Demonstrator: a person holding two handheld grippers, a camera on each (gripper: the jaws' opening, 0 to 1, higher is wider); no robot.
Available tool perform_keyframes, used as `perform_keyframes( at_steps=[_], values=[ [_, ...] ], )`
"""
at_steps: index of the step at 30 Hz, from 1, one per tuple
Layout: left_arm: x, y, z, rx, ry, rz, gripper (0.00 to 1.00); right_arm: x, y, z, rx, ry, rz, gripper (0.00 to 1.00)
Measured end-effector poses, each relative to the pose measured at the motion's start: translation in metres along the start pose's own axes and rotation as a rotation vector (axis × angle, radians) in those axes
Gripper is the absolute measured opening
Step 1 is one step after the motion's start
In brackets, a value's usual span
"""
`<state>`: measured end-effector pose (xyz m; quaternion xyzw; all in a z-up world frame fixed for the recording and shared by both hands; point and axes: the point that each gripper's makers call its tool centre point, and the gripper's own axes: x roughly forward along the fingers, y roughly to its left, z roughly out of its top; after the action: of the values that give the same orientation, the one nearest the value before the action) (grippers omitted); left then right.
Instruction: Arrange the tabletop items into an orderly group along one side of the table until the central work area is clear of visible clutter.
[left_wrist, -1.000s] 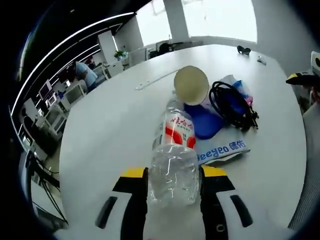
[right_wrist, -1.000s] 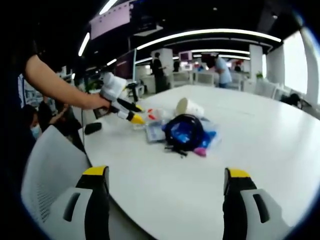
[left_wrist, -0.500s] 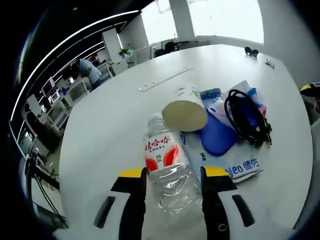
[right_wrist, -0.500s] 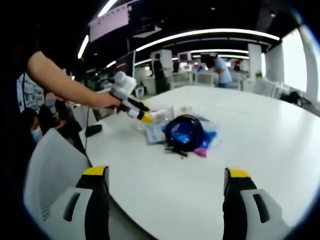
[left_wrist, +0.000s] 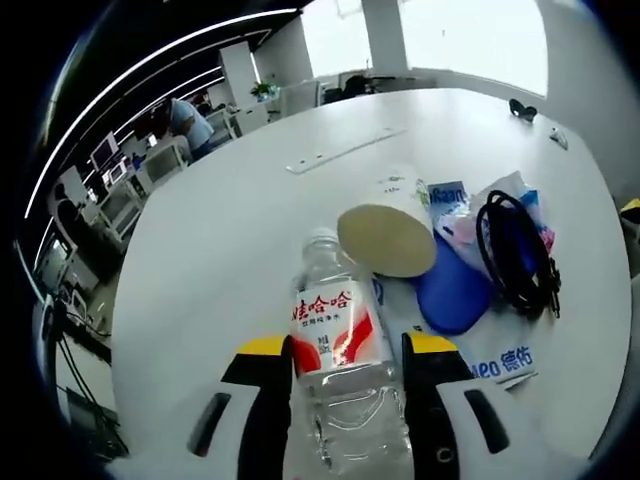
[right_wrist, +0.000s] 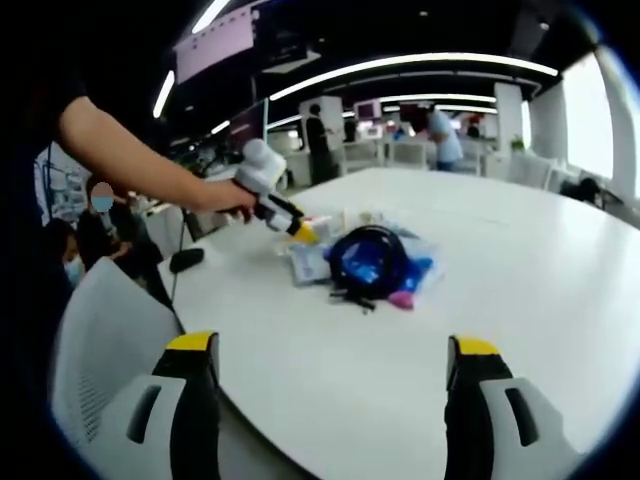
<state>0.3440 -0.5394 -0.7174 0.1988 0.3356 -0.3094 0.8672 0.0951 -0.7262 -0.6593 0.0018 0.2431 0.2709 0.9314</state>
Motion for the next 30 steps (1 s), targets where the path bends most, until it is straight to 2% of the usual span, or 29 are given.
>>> perform_keyframes(
  at_steps=[24,30],
  values=[
    [0.026,0.003,0.009,-0.007,0.066,0.012,0.43,0.0,-0.002,-0.002,0.016,0.006,-0.002,0.9],
    [0.028,0.005,0.008,-0.049,0.078,0.01,0.42,0.0,-0.002,-0.003,0.022,0.011,-0.001,0.9]
  ],
)
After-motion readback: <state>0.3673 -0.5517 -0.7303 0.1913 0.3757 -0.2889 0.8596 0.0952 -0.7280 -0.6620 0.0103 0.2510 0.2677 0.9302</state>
